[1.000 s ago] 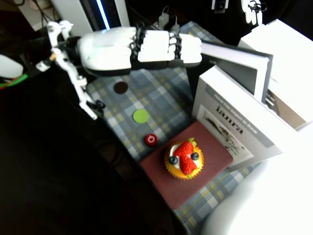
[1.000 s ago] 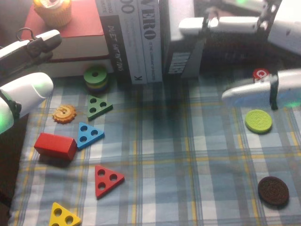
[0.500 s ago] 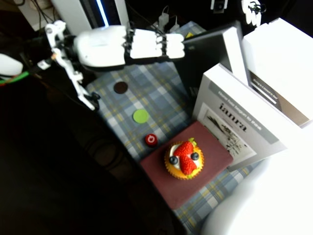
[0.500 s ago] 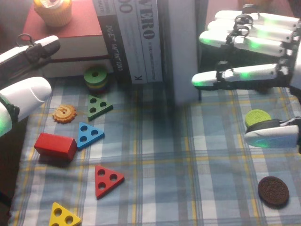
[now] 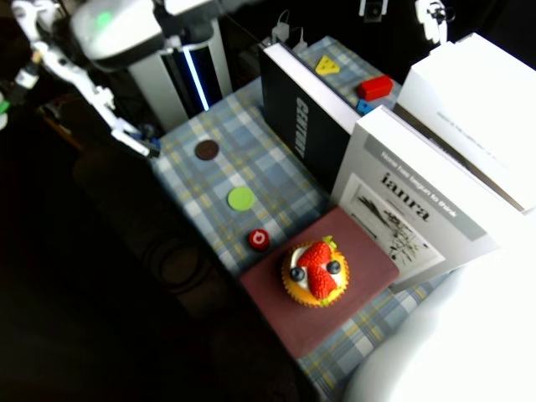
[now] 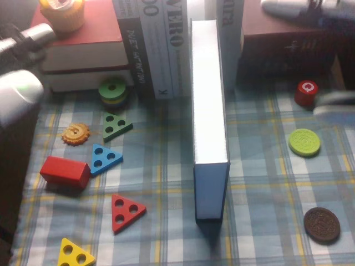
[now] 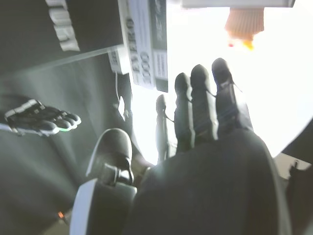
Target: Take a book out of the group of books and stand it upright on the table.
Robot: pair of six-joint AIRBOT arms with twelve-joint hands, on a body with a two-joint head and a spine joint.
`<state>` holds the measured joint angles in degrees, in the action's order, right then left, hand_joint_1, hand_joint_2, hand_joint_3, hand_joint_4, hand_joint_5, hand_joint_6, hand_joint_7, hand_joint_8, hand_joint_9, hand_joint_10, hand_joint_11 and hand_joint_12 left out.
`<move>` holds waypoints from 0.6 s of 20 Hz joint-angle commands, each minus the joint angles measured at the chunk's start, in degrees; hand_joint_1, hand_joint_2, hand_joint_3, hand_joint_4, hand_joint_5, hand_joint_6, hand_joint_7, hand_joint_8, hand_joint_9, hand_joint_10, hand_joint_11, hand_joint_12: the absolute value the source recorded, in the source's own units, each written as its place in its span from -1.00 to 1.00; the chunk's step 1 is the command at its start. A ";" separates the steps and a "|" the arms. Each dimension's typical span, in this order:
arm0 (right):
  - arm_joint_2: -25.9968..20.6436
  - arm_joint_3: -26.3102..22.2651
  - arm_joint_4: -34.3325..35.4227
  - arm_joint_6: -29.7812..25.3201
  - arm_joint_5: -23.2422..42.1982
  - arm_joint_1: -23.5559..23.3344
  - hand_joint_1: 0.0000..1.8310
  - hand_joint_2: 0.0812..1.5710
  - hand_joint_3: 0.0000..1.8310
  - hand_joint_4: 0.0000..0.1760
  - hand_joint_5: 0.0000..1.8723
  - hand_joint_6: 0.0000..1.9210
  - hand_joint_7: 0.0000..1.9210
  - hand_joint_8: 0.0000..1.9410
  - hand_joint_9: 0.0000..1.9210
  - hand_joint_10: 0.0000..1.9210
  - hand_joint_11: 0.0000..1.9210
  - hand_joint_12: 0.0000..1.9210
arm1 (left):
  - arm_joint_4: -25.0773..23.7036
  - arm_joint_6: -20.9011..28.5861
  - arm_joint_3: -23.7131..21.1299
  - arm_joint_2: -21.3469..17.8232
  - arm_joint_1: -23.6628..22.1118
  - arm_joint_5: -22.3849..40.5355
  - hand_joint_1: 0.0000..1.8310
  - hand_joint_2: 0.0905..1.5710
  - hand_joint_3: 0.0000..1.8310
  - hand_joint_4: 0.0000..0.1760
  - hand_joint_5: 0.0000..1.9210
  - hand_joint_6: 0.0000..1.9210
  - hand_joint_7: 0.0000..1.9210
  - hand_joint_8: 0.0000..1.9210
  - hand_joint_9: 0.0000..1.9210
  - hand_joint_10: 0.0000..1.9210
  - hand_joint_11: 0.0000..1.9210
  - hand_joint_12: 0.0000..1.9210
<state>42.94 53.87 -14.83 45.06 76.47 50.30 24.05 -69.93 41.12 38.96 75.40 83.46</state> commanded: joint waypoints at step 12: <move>7.80 7.93 19.80 -10.27 16.22 6.68 -0.17 0.47 -1.00 0.02 -0.73 -0.99 -0.52 -0.99 -0.58 -0.99 -0.77 -0.88 | -4.21 27.96 10.58 7.07 -6.30 15.92 -0.58 0.48 -0.99 -0.88 -0.95 -1.00 -0.81 -1.00 -0.73 -1.00 -0.86 -0.84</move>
<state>50.68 61.71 4.43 35.20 84.23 57.56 20.14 -42.65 51.53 45.91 69.43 92.53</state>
